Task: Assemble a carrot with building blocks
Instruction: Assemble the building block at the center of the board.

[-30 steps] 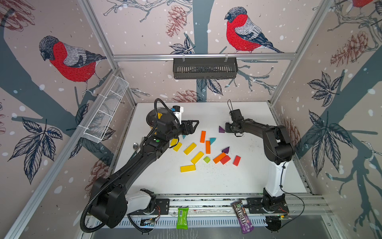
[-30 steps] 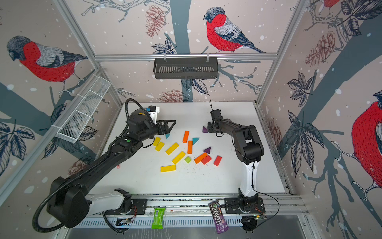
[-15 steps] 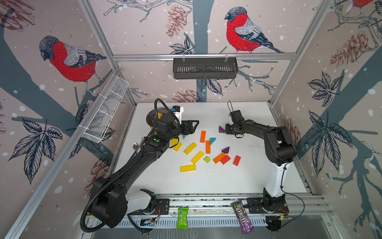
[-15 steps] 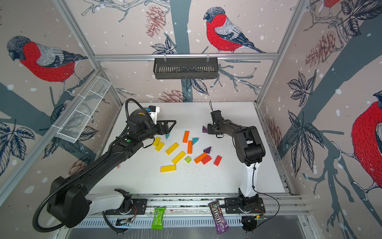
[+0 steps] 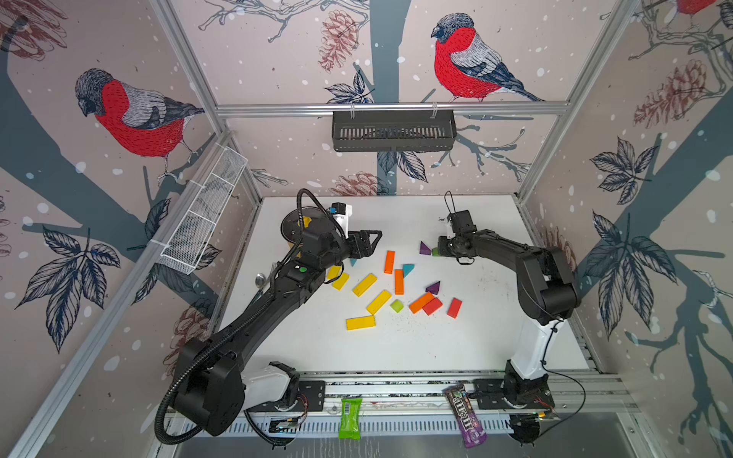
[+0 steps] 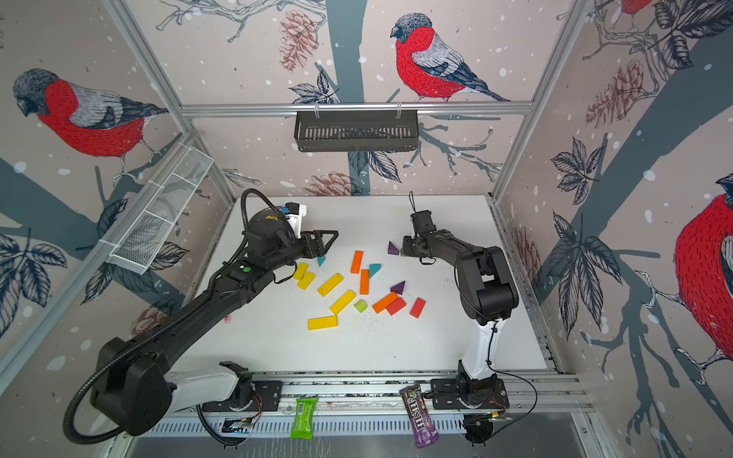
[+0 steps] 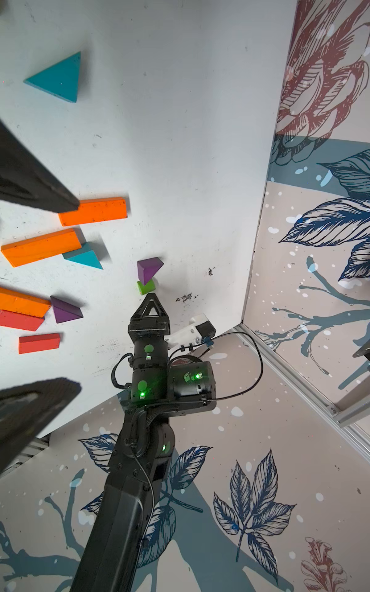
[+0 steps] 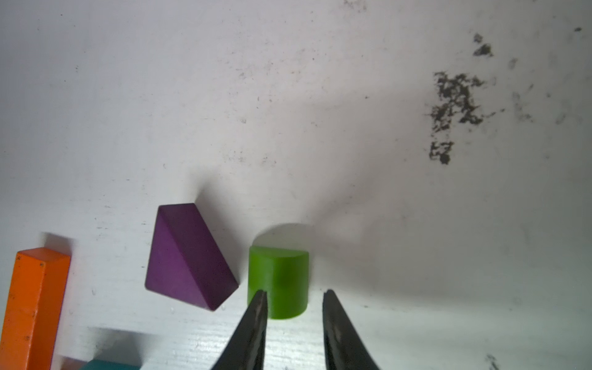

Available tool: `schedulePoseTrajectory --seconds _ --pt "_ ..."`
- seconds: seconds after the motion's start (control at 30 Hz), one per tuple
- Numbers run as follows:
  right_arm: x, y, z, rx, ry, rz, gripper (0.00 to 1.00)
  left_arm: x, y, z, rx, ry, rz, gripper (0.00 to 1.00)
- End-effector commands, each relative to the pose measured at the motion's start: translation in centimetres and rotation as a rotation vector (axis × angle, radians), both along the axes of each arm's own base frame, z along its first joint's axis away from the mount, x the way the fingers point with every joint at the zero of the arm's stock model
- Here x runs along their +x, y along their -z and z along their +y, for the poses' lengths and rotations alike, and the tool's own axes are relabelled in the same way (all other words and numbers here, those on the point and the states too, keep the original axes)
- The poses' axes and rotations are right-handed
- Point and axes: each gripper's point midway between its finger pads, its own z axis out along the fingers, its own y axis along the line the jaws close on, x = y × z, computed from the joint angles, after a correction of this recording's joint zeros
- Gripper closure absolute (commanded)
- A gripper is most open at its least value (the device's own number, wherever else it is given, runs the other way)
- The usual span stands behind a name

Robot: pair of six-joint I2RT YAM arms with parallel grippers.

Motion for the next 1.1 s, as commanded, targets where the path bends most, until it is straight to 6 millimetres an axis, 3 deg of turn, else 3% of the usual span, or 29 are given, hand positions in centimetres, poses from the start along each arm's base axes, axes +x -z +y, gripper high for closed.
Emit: schedulePoseTrajectory --seconds 0.0,0.4,0.67,1.07 --pt "-0.6 0.4 -0.8 -0.032 -0.012 0.013 0.69 0.1 -0.6 -0.1 -0.013 0.002 -0.010 0.18" --pt "0.4 0.8 -2.4 -0.075 0.039 0.010 0.68 0.1 -0.2 -0.3 -0.011 0.008 0.000 0.18" --pt "0.8 2.1 -1.9 -0.086 0.030 0.031 0.67 0.1 -0.4 -0.2 -0.012 0.007 -0.005 0.18" --pt "0.5 2.3 -1.6 -0.094 0.019 0.036 0.67 0.1 -0.5 -0.1 -0.010 0.005 -0.009 0.18"
